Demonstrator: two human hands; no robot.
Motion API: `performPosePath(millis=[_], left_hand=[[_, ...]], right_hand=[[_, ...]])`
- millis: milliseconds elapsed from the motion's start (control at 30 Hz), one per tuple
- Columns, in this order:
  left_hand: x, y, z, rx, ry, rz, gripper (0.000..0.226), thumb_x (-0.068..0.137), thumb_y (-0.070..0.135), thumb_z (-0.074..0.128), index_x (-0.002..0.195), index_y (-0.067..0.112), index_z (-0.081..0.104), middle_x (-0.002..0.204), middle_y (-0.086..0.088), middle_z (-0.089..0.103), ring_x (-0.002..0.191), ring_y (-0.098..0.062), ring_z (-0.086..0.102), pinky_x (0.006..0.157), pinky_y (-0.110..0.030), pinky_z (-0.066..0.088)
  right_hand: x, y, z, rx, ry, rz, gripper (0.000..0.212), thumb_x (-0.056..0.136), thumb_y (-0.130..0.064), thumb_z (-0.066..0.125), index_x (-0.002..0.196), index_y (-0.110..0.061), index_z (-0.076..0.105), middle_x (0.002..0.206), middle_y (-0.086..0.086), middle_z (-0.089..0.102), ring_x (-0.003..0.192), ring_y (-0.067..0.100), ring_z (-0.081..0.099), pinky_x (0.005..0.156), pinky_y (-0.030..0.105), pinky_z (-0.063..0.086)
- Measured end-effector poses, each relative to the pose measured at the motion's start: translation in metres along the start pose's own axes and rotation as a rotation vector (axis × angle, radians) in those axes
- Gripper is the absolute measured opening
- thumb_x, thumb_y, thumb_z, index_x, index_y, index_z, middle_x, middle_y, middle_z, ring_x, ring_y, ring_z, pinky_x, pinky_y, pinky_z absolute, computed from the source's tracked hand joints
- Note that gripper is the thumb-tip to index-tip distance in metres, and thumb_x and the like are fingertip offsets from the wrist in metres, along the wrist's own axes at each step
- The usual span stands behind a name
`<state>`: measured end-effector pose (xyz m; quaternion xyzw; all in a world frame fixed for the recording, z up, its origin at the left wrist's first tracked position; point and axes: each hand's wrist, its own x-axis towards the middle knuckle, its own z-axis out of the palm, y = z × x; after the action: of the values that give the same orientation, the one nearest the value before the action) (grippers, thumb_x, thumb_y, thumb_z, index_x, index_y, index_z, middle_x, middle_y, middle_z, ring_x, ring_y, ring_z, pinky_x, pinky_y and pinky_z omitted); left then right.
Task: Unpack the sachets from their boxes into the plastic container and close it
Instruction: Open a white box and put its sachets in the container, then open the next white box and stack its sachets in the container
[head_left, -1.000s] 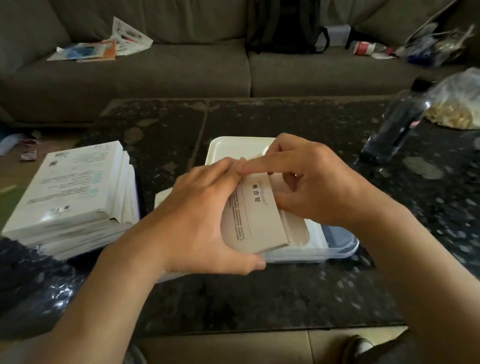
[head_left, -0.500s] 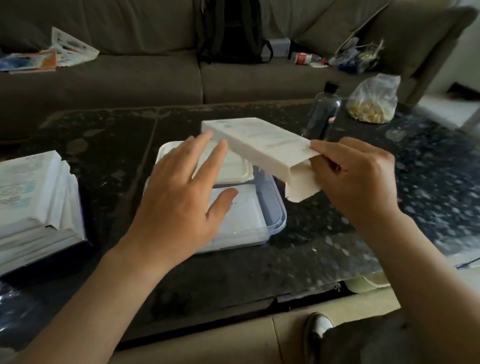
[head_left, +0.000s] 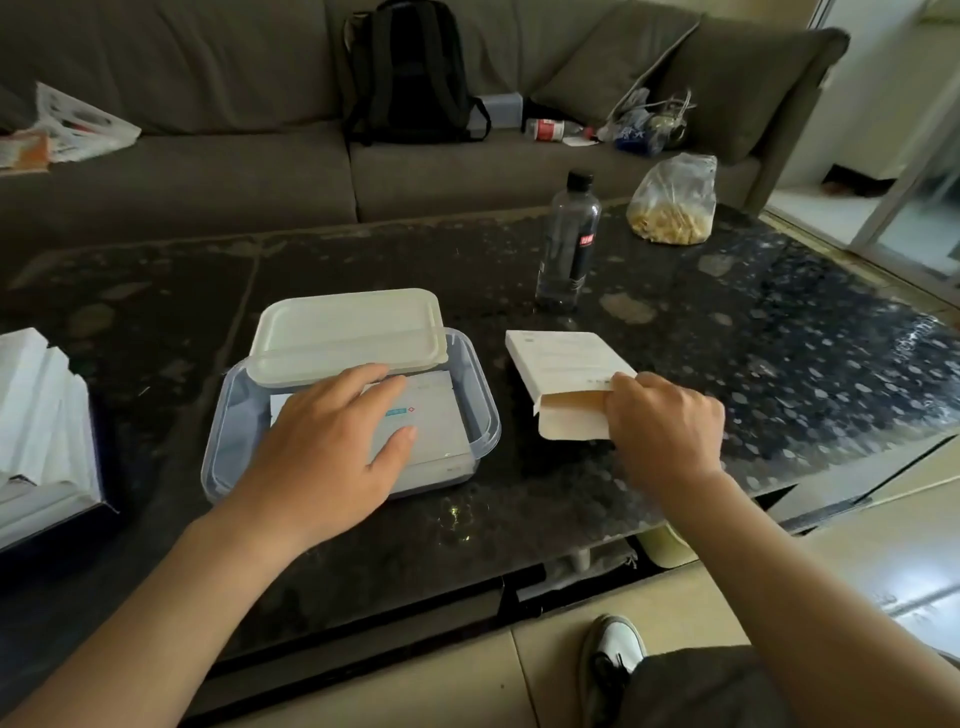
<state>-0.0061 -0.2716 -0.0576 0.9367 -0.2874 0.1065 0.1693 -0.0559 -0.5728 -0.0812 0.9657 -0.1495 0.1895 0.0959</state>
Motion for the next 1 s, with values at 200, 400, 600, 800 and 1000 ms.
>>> performPosePath(millis=[200,400,600,800,1000], left_hand=[[-0.001,-0.001,-0.002,-0.064,-0.069,-0.08,0.065,0.093,0.052,0.048,0.144,0.015,0.062,0.148,-0.003,0.06,0.138,-0.027,0.055,0.109,-0.05,0.051],[0.001,-0.002,-0.006,-0.079,-0.116,-0.119,0.07,0.091,0.058,0.041,0.148,0.021,0.057,0.152,0.003,0.055,0.142,-0.022,0.051,0.11,-0.049,0.052],[0.002,-0.005,-0.01,-0.079,-0.105,-0.119,0.055,0.102,0.05,0.055,0.149,0.022,0.055,0.153,0.004,0.053,0.141,-0.02,0.05,0.109,-0.043,0.051],[-0.005,-0.013,-0.027,-0.072,-0.052,-0.161,0.049,0.101,0.041,0.061,0.144,0.017,0.06,0.149,0.0,0.058,0.136,-0.023,0.054,0.11,-0.041,0.046],[-0.019,-0.036,-0.059,-0.057,0.03,-0.293,0.051,0.102,0.039,0.06,0.148,0.018,0.057,0.154,0.001,0.053,0.139,-0.023,0.052,0.112,-0.041,0.044]], right_hand=[[-0.002,-0.025,0.005,-0.023,-0.168,-0.11,0.024,0.081,-0.005,0.063,0.069,-0.016,0.045,0.062,-0.001,0.055,0.045,0.024,0.044,0.047,0.026,0.025],[0.0,-0.029,-0.004,0.045,-0.328,-0.088,0.004,0.092,-0.023,0.048,0.091,-0.019,0.05,0.08,0.0,0.061,0.063,0.022,0.053,0.056,0.031,0.039],[0.003,-0.032,-0.02,0.054,-0.345,-0.036,0.003,0.087,-0.021,0.049,0.085,-0.019,0.047,0.068,-0.003,0.05,0.059,0.021,0.054,0.055,0.03,0.039],[0.021,-0.059,-0.047,0.175,-0.232,-0.006,0.011,0.089,-0.021,0.047,0.09,-0.018,0.057,0.081,0.004,0.064,0.062,0.025,0.055,0.057,0.031,0.039],[0.031,-0.116,-0.063,0.365,0.064,-0.206,0.018,0.094,-0.019,0.051,0.08,-0.015,0.061,0.062,0.0,0.059,0.051,0.022,0.052,0.052,0.028,0.048]])
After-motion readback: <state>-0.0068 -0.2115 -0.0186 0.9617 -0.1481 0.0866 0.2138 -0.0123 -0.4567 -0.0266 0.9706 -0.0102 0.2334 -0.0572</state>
